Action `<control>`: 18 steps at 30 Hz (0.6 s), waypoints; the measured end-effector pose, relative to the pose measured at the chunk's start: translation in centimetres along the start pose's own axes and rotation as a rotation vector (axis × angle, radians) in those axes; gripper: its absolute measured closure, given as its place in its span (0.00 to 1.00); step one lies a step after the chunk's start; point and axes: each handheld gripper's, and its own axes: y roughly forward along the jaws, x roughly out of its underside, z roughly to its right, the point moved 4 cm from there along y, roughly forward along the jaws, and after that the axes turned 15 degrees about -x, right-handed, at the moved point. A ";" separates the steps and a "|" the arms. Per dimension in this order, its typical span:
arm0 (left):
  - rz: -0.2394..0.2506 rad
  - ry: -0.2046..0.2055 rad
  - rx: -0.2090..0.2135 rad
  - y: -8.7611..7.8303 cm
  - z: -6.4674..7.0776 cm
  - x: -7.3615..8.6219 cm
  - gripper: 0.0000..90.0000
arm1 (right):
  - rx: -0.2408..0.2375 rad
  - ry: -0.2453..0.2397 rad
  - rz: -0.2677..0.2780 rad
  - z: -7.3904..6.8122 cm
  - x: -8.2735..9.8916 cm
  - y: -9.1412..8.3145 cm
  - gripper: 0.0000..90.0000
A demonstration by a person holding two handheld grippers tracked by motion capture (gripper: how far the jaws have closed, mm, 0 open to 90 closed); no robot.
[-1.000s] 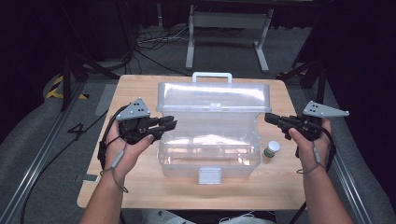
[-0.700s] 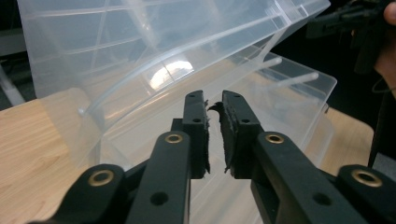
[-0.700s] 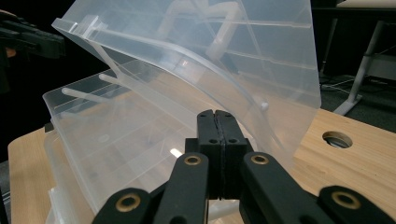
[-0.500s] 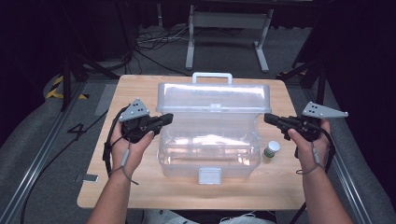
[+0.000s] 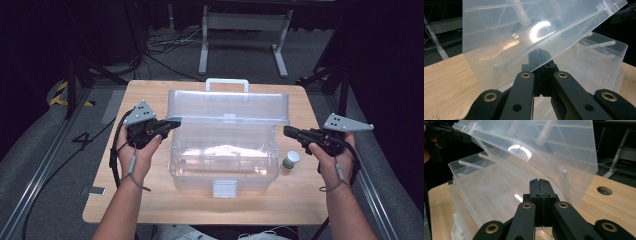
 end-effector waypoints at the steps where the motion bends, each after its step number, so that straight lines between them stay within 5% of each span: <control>1: -0.003 0.007 -0.005 0.0 0.0 -0.1 1.00 | 0.006 -0.002 -0.006 0.0 0.0 -0.1 1.00; 9: -0.015 0.003 0.013 0.1 -0.3 -0.3 1.00 | 0.091 0.004 -0.031 -0.1 0.1 -1.5 0.93; 14: -0.018 0.006 0.014 0.2 -0.4 -0.4 1.00 | 0.165 -0.008 -0.032 0.0 0.4 -0.9 0.77; 18: -0.022 0.008 0.015 0.1 -0.4 -0.4 1.00 | 0.179 -0.019 -0.016 -0.2 0.2 -0.1 0.70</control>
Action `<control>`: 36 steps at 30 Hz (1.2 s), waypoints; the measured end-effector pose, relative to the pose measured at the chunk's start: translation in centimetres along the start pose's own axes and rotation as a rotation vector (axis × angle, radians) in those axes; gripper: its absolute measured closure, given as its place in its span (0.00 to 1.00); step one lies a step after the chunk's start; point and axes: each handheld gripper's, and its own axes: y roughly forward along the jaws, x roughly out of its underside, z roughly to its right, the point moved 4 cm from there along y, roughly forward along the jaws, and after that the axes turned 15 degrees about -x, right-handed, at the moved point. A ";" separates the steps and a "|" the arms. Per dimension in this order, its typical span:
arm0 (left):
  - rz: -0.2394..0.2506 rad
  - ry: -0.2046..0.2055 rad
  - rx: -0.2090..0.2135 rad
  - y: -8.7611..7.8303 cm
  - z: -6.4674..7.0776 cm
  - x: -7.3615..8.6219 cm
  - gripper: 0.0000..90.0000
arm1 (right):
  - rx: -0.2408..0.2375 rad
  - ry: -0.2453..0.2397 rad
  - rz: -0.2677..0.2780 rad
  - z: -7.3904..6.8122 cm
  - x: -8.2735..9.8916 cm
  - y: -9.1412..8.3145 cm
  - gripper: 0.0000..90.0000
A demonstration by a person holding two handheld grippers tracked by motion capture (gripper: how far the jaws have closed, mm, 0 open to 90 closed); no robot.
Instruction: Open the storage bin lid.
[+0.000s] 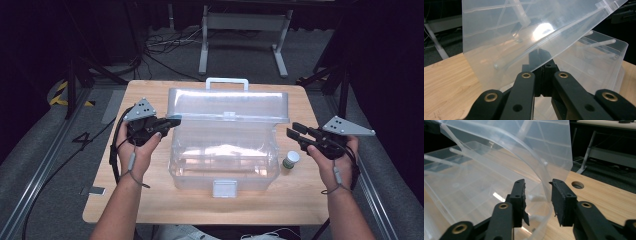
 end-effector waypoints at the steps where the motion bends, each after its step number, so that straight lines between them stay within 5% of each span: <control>1: 0.000 0.001 0.000 0.0 0.0 0.0 1.00 | 0.000 0.005 0.008 -0.1 0.0 0.1 0.69; 9: -0.004 0.003 0.004 0.0 0.0 0.0 1.00 | 0.063 0.014 0.053 0.2 -0.6 2.0 0.63; 21: -0.005 0.001 0.002 -0.1 0.1 0.1 1.00 | 0.196 -0.050 0.085 0.2 -1.1 4.3 0.62; 25: -0.005 0.000 0.002 -0.1 0.2 0.2 1.00 | 0.219 -0.098 0.101 0.4 -1.1 4.7 0.66; 29: -0.003 0.000 0.000 -0.1 0.2 0.2 1.00 | 0.270 -0.067 0.126 0.5 -1.4 5.0 0.71; 36: -0.006 -0.003 0.005 -0.1 0.3 0.3 1.00 | 0.324 -0.093 0.096 0.1 -1.5 5.0 0.76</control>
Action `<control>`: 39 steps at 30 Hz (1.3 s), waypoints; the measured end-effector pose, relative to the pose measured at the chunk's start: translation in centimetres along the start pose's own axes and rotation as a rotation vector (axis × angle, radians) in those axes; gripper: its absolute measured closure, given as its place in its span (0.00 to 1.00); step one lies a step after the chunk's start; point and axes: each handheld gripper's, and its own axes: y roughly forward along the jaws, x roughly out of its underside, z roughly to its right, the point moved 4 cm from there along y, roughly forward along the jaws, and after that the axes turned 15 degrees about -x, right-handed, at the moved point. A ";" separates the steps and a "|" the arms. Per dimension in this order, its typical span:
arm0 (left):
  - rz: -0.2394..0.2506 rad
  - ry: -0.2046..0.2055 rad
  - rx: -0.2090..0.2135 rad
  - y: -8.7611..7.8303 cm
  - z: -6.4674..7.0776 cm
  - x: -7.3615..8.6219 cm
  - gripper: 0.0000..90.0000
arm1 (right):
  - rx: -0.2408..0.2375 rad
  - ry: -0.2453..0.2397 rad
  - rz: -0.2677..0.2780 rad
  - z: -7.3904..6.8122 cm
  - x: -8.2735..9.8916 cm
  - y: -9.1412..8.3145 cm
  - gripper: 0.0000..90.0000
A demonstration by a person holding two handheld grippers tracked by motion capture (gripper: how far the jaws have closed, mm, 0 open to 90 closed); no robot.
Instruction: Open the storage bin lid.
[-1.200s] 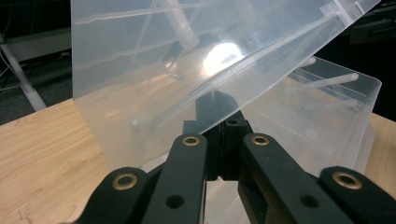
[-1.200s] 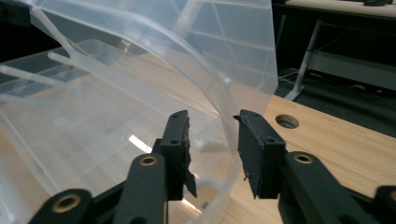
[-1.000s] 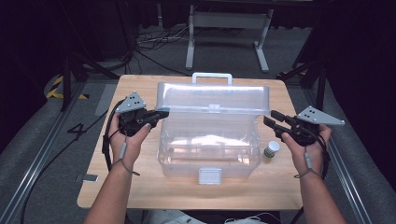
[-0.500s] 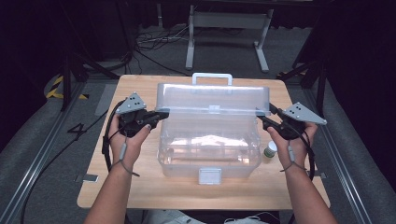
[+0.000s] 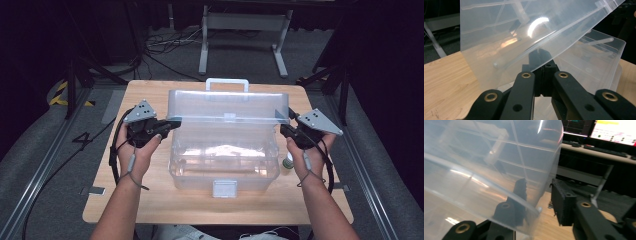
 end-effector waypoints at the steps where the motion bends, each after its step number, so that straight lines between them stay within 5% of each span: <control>1: 0.000 0.001 0.001 0.0 0.0 0.0 1.00 | 0.010 0.013 0.002 -0.1 0.0 0.0 0.77; 8: -0.007 -0.001 0.003 0.0 0.0 0.1 1.00 | 0.083 0.054 0.024 -0.7 -0.1 0.1 0.80; 16: -0.028 -0.013 0.004 -0.2 -0.1 0.3 0.95 | 0.105 0.134 0.043 -0.5 -0.4 0.4 0.83; 21: -0.037 -0.013 0.011 -0.5 -0.2 0.4 0.93 | 0.145 0.131 0.094 -0.6 -0.6 1.0 0.83; 39: -0.096 0.011 0.029 -1.7 -0.7 1.3 0.88 | 0.168 0.162 0.093 0.1 -1.4 1.6 0.86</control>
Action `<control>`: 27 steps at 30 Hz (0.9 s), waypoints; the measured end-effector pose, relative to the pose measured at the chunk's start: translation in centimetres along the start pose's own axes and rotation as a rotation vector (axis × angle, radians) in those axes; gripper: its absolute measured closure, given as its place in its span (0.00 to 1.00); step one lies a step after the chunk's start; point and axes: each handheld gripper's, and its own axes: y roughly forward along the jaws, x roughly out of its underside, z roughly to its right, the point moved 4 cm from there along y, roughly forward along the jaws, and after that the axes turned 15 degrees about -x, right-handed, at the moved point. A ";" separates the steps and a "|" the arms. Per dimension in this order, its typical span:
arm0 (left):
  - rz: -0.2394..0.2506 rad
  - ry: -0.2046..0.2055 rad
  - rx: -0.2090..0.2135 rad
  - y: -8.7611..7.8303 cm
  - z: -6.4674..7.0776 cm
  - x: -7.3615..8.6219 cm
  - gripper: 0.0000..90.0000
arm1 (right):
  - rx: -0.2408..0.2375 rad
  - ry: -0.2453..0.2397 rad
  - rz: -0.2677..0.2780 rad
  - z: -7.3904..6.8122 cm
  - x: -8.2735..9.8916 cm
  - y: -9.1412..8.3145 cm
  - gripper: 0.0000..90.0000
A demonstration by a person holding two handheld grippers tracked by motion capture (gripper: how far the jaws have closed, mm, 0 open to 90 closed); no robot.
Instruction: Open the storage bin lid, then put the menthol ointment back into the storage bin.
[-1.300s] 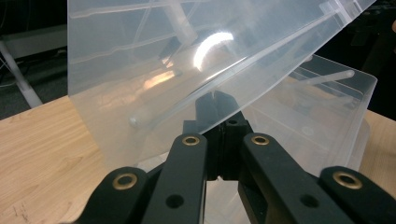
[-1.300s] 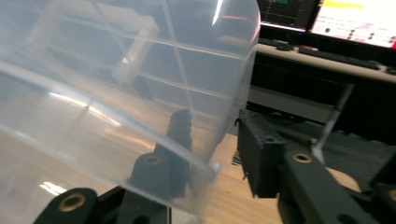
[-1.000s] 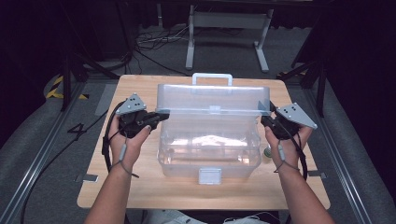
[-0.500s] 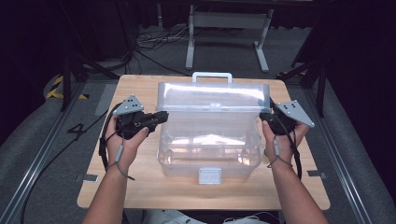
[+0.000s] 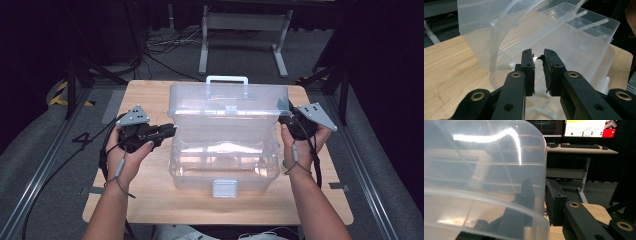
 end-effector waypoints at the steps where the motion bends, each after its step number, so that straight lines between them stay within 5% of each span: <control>1: -0.001 -0.001 0.001 0.0 0.0 0.0 0.87 | -0.003 0.002 0.000 0.0 0.0 0.0 0.86; 20: -0.032 0.009 0.006 -0.4 0.1 0.6 0.84 | 0.013 -0.012 0.030 0.4 -1.5 0.9 0.83; 27: -0.045 0.006 0.005 -0.8 0.2 1.0 0.84 | 0.013 -0.008 0.001 0.6 -1.9 1.2 0.88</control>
